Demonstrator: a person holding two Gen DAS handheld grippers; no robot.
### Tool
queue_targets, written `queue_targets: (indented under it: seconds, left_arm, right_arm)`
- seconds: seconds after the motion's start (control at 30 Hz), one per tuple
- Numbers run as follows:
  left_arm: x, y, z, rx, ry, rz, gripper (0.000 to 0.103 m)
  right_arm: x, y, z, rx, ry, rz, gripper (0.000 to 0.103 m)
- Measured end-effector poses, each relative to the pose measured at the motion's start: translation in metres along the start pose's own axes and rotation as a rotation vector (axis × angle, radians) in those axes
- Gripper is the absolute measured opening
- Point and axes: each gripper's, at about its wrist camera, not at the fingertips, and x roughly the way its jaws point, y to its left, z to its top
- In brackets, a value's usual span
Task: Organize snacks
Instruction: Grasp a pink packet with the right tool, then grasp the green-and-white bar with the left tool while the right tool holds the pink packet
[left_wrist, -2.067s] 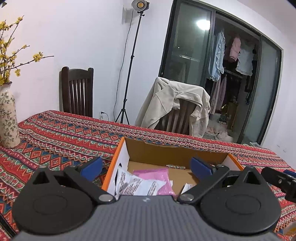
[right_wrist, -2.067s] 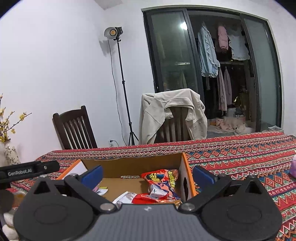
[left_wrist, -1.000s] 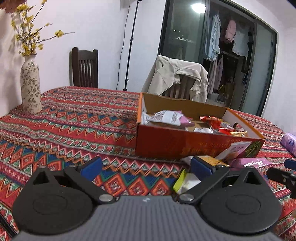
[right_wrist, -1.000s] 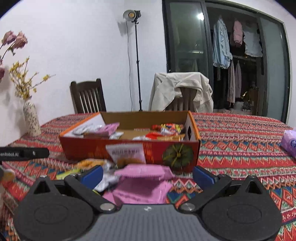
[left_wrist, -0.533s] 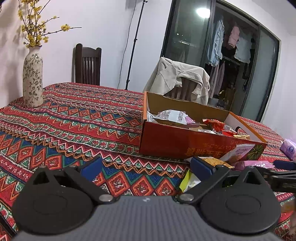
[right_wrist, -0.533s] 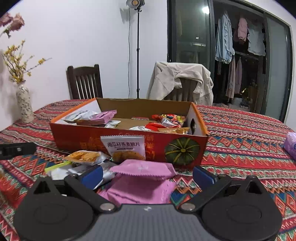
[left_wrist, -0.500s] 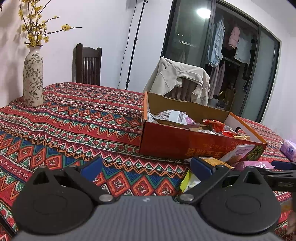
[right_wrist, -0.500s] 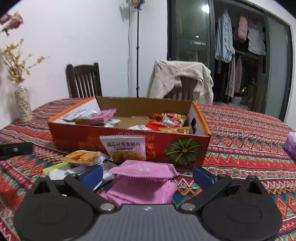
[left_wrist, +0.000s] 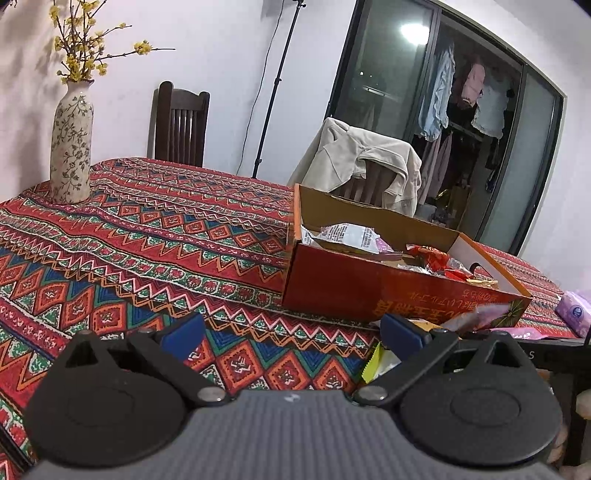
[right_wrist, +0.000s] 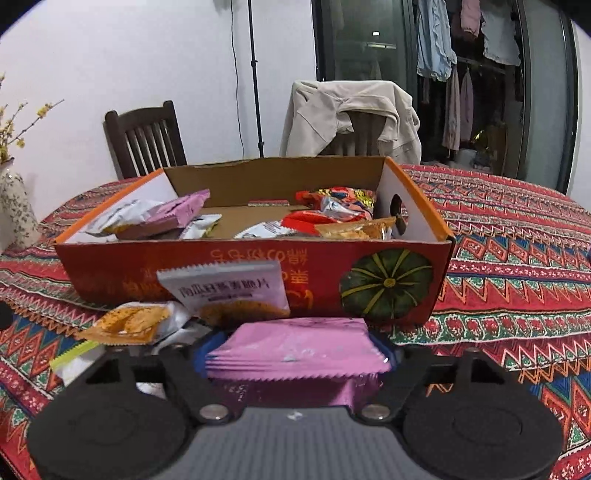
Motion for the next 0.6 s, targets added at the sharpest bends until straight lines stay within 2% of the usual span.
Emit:
queue_targets:
  seconds: [0.03,0.13,0.6]
  left_arm:
    - [0.0,0.0,0.0,-0.001,0.001,0.001,0.103]
    - [0.001,0.001,0.0,-0.005,0.005,0.002,0.103]
    - [0.006,-0.004,-0.001,0.011,0.044,0.03,0.103]
  right_arm:
    - [-0.001,0.0,0.0,0.0,-0.005,0.0,0.075]
    - [-0.006,-0.004,0.0,0.019,-0.014,0.016,0.061]
    - [-0.061,-0.023,-0.01,-0.008,-0.141,0.057,0.061]
